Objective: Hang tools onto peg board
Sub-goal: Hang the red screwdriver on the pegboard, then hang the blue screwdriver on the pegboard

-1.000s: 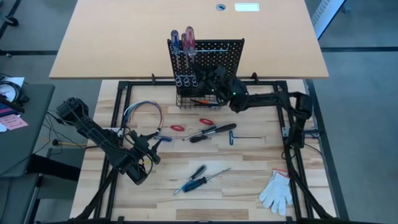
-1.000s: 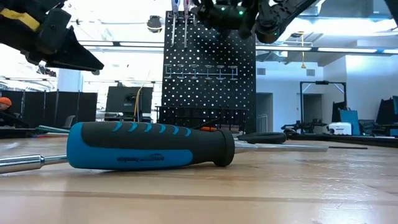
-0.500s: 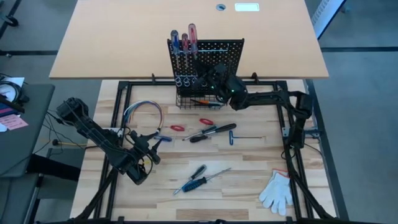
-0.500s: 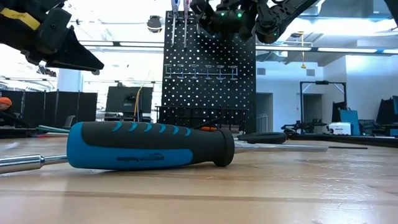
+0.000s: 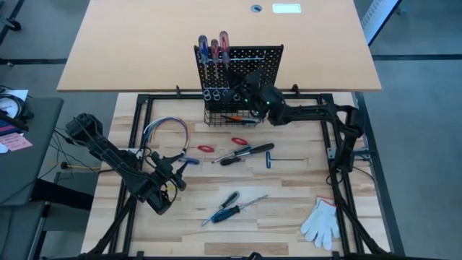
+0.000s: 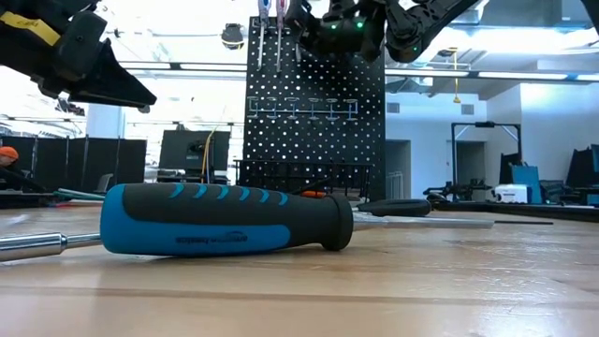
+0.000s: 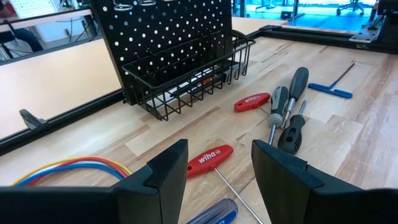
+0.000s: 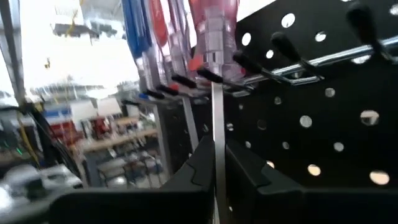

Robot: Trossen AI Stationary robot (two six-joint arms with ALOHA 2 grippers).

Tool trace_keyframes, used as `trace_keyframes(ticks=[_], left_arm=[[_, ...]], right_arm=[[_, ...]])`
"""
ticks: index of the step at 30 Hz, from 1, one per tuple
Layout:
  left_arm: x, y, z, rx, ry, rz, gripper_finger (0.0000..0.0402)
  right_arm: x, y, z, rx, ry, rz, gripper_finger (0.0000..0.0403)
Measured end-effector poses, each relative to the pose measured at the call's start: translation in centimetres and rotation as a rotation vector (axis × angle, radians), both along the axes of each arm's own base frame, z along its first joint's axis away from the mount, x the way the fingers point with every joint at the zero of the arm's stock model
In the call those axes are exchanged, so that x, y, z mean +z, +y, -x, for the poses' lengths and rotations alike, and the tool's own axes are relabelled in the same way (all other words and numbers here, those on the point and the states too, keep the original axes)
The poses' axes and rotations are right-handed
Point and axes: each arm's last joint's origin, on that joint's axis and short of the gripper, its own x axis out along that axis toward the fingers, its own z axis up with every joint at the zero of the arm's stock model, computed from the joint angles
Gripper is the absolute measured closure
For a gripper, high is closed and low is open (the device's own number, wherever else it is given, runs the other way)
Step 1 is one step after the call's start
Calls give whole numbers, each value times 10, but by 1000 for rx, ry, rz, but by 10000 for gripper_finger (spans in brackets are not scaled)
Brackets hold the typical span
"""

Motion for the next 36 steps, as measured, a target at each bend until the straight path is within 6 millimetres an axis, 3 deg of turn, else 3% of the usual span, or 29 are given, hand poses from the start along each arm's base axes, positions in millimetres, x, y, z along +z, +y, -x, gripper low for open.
trace_keyframes(ticks=[7,11,14,23,29,36], left_arm=[[0,0,0,-2,1,-1,228],[0,0,-1,-3,2,-3,228],[0,-1,-1,-3,2,-3,228],[0,-1,-1,-5,10,0,228],[-2,-1,0,-28,84,-2,228],[-10,-3,2,-147,386,69,228]], right_arm=[[-27,-5,-4,-13,209,-68,353],[-24,-9,0,-25,232,-77,340],[-32,-9,-1,-25,309,-85,314],[-21,12,10,14,556,-55,224],[-5,52,22,111,734,0,206],[-13,133,38,330,866,123,216]])
